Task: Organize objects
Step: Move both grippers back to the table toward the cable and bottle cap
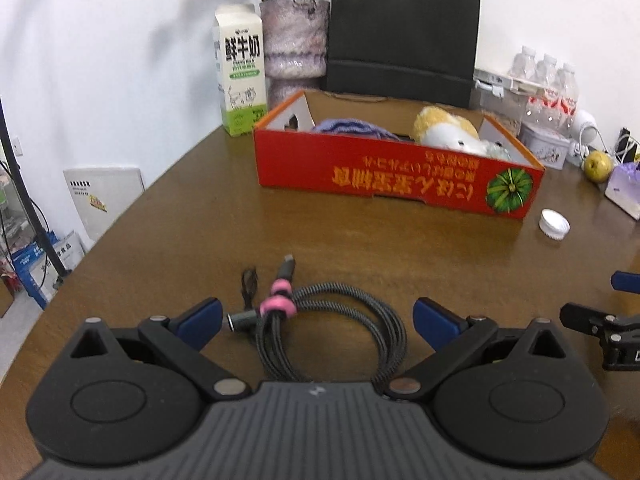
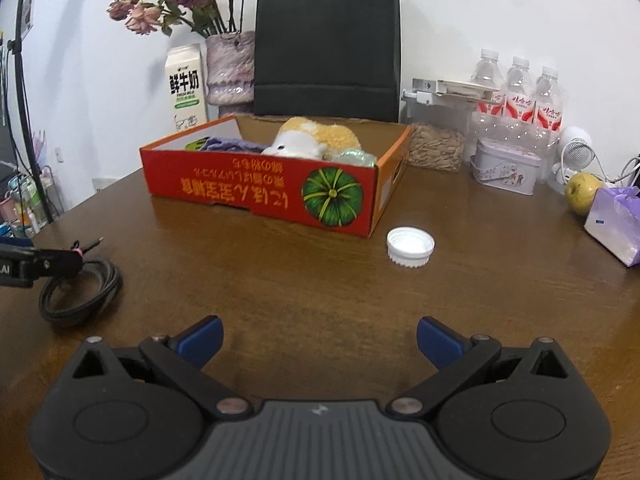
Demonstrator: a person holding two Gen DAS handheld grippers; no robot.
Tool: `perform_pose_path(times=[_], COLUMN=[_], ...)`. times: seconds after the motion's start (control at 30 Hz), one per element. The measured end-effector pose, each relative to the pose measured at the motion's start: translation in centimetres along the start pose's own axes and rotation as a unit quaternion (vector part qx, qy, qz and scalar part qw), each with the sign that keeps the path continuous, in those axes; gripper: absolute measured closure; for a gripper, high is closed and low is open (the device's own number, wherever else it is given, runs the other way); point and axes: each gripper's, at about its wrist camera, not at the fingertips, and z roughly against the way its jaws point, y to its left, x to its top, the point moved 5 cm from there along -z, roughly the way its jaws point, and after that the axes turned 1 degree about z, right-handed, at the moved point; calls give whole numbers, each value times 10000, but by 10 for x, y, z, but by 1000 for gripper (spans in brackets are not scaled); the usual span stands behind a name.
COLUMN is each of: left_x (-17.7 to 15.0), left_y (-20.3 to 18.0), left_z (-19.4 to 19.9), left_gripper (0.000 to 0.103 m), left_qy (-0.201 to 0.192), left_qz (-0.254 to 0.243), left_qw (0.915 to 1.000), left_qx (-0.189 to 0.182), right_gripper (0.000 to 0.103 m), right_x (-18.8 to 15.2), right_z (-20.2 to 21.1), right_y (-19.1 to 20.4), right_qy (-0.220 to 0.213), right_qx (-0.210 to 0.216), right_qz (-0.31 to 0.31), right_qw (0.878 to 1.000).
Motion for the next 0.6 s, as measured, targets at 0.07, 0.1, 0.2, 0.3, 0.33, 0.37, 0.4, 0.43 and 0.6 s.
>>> perform_pose_path(times=[0.07,0.1,0.2,0.3,0.33,0.37,0.4,0.43,0.6], left_x=[-6,-8,-14,-18,-20,-21,-23,-25,-22], left_y=[-4,-6,-10,-12,-13,-13,-12,-13,-12], left_z=[-1,-1,-4,-8,-10,-12,-15,-18,-26], left_gripper=[0,0,0,0,0,0,0,0,0], left_qy=[75,108,218,305,337,374,415,466,304], left_qz=[-7,-15,-40,-11,9,26,37,56,108], left_qw=[10000,9999,9998,9995,9994,9992,9991,9988,9993], left_qx=[-19,-24,3,69,87,104,121,138,208], right_gripper=[0,0,0,0,0,0,0,0,0], right_x=[-3,-4,-5,-6,-6,-7,-7,-7,-8], right_z=[0,0,3,7,7,8,8,8,8], right_y=[-2,-3,-7,-11,-13,-14,-15,-16,-15], right_qy=[45,61,48,7,0,-6,-9,-11,-18], right_qx=[-9,-19,-22,-34,-39,-44,-45,-46,-29], right_qz=[-8,-13,-62,-129,-152,-175,-191,-201,-158], right_qw=[10000,10000,10000,9999,9999,9998,9998,9998,9999])
